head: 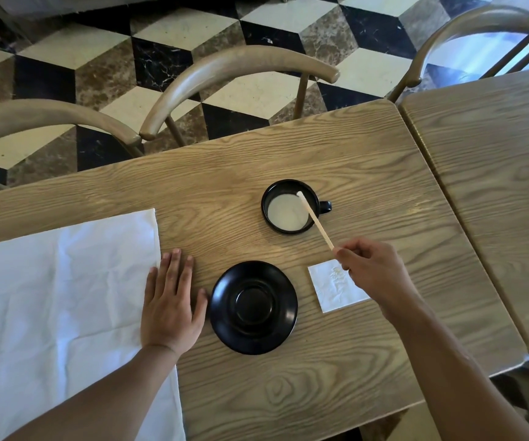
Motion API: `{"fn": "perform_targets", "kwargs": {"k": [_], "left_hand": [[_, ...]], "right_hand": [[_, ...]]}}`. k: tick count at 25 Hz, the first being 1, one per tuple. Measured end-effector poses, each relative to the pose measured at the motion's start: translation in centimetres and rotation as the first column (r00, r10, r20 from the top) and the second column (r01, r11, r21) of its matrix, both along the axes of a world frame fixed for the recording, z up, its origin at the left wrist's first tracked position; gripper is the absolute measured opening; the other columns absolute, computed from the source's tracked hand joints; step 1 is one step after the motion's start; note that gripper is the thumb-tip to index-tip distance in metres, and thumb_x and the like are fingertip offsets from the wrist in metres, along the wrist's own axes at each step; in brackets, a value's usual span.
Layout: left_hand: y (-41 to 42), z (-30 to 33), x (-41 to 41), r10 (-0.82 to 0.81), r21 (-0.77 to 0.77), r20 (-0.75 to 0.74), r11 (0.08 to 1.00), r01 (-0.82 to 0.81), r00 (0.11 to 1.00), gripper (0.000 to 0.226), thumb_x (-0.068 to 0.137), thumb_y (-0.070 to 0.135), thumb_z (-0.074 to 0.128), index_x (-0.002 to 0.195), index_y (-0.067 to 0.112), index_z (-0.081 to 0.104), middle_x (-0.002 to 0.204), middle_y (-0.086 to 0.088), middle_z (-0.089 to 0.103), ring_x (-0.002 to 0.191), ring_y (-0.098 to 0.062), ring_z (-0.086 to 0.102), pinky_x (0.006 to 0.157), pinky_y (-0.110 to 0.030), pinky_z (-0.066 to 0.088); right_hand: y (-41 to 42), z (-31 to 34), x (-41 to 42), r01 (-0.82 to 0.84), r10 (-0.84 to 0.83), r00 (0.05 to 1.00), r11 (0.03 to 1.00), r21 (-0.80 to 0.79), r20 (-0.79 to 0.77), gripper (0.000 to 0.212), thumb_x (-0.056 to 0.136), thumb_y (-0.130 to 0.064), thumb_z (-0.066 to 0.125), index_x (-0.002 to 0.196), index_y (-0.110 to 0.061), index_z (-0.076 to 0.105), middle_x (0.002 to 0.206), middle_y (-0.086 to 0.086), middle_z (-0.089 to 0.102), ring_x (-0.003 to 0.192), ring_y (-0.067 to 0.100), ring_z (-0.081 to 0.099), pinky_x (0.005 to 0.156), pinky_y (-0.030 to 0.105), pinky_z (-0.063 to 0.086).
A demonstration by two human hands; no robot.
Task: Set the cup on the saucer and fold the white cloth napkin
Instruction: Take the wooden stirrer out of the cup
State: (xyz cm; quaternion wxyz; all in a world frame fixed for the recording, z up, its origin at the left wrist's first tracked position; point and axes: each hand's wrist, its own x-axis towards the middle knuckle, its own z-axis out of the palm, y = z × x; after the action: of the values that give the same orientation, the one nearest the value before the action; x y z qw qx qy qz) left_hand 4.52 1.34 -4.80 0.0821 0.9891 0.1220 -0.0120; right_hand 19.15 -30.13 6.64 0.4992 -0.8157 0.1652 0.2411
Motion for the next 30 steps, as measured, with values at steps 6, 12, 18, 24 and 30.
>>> {"fn": "perform_targets", "kwargs": {"k": [6, 12, 18, 24, 30], "left_hand": [[0.0, 0.2, 0.0, 0.003, 0.006, -0.006, 1.000, -0.003, 1.000, 0.067, 0.096, 0.043, 0.035, 0.152, 0.006, 0.042, 0.164, -0.017, 0.032, 0.155, -0.033, 0.024, 0.126, -0.053, 0.019], [-0.1, 0.2, 0.1, 0.000, -0.002, 0.012, 1.000, 0.000, 1.000, 0.069, 0.095, 0.043, 0.034, 0.152, 0.005, 0.041, 0.164, -0.020, 0.032, 0.154, -0.036, 0.025, 0.126, -0.054, 0.019], [-0.1, 0.3, 0.2, 0.002, -0.009, 0.017, 1.000, -0.002, 1.000, 0.070, 0.094, 0.043, 0.035, 0.152, 0.004, 0.040, 0.164, -0.021, 0.031, 0.154, -0.037, 0.025, 0.126, -0.054, 0.018], [-0.2, 0.3, 0.1, 0.003, -0.006, 0.001, 1.000, -0.003, 1.000, 0.071, 0.094, 0.044, 0.033, 0.153, 0.005, 0.038, 0.164, -0.020, 0.030, 0.155, -0.036, 0.023, 0.126, -0.054, 0.018], [-0.2, 0.4, 0.0, 0.005, -0.017, -0.005, 1.000, -0.005, 1.000, 0.071, 0.094, 0.044, 0.033, 0.154, 0.005, 0.038, 0.165, -0.020, 0.029, 0.155, -0.035, 0.022, 0.126, -0.055, 0.017]], "right_hand": [[-4.2, -2.5, -6.4, 0.072, -0.069, 0.993, 0.997, 0.038, -0.095, 0.008, 0.089, -0.022, 0.073, 0.081, -0.023, 0.076, 0.062, 0.002, 0.055, 0.058, 0.020, 0.043, 0.061, 0.039, 0.037], [-7.6, -4.4, -10.7, 0.073, -0.094, 0.980, 0.990, -0.124, -0.174, 0.015, 0.088, -0.025, 0.073, 0.076, -0.032, 0.077, 0.057, -0.005, 0.063, 0.054, 0.012, 0.053, 0.063, 0.039, 0.044], [-8.0, -4.4, -11.1, -0.004, -0.041, 0.980, 0.973, -0.229, -0.194, 0.015, 0.084, -0.033, 0.076, 0.071, -0.039, 0.075, 0.063, -0.009, 0.071, 0.059, 0.008, 0.062, 0.064, 0.027, 0.047], [-7.6, -3.5, -10.9, -0.049, -0.013, 0.980, 0.953, -0.300, -0.199, 0.016, 0.087, -0.031, 0.075, 0.072, -0.027, 0.076, 0.067, -0.007, 0.068, 0.060, 0.006, 0.058, 0.047, 0.010, 0.040], [-7.6, -3.4, -11.0, -0.077, 0.003, 0.978, 0.934, -0.349, -0.208, 0.022, 0.084, -0.034, 0.079, 0.065, -0.024, 0.074, 0.061, -0.010, 0.067, 0.050, 0.001, 0.055, 0.043, 0.010, 0.037]]}}
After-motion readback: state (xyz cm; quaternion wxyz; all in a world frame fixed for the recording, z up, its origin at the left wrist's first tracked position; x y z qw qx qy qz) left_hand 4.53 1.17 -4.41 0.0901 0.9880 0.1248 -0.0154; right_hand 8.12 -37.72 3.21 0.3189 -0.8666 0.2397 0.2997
